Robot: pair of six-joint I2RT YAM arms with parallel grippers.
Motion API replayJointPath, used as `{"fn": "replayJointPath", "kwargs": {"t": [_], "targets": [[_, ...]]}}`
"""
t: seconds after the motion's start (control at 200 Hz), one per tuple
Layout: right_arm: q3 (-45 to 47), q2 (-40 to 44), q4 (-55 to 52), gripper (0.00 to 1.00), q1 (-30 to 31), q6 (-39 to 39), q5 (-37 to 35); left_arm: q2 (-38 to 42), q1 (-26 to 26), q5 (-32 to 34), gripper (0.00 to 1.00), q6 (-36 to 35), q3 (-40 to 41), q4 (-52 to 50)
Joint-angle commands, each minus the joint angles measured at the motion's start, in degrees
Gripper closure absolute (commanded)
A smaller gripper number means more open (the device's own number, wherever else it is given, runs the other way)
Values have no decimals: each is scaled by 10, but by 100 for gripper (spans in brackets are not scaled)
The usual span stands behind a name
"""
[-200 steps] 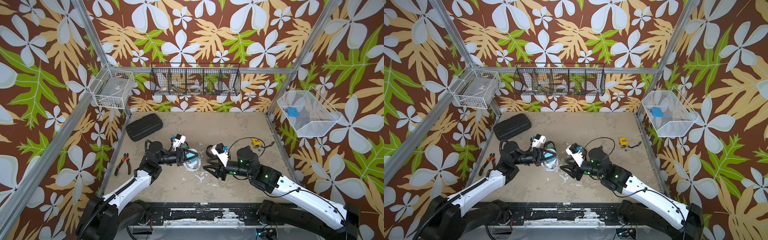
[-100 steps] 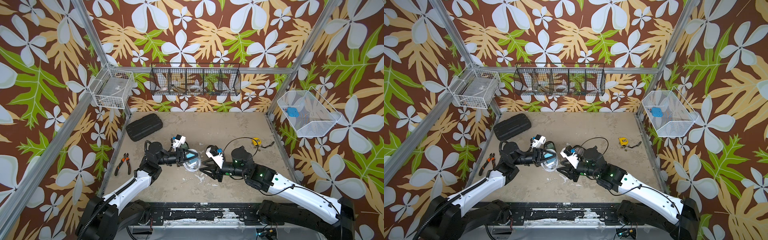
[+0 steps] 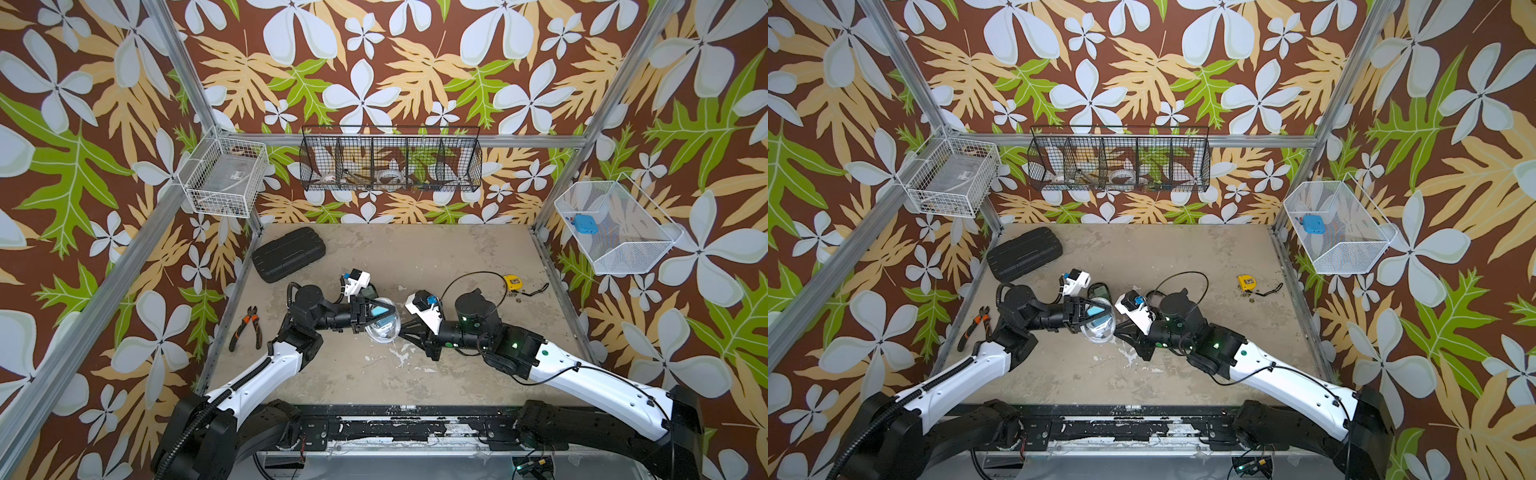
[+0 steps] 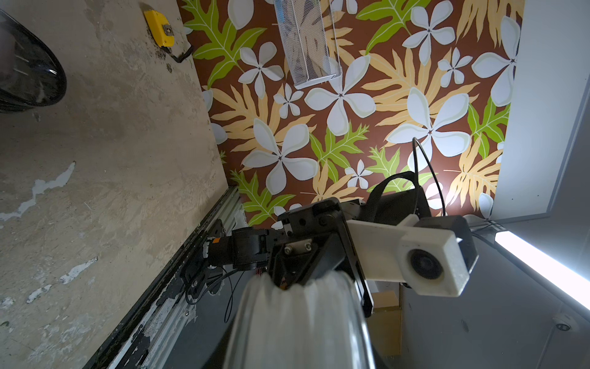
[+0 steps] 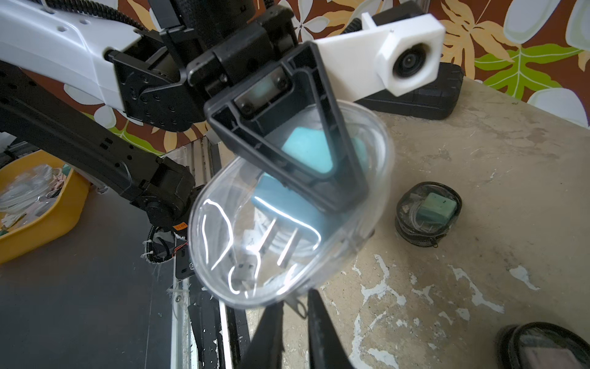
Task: Pack away charging kits
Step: Zip the zipper on the storage bag.
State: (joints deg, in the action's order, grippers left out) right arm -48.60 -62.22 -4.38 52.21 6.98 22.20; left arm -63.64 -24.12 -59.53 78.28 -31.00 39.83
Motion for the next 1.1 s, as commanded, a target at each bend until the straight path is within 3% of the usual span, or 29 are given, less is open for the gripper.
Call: {"fn": "replayJointPath", "kwargs": {"t": [0.0, 0.3, 0.661, 0.846, 1.096], "targets": [[1, 2, 7, 97, 2, -5, -10, -1, -1, -9, 88, 16, 0, 38], [6, 33, 17, 100, 2, 1, -80, 2, -1, -14, 88, 11, 4, 31], [-55, -27, -5, 100, 2, 9, -153, 18, -1, -40, 89, -37, 14, -17], [-74, -31, -13, 100, 2, 8, -226, 21, -1, -44, 100, -83, 17, -76], [-63, -20, -16, 100, 2, 6, -268, 17, -1, -41, 100, -92, 18, -74]]}}
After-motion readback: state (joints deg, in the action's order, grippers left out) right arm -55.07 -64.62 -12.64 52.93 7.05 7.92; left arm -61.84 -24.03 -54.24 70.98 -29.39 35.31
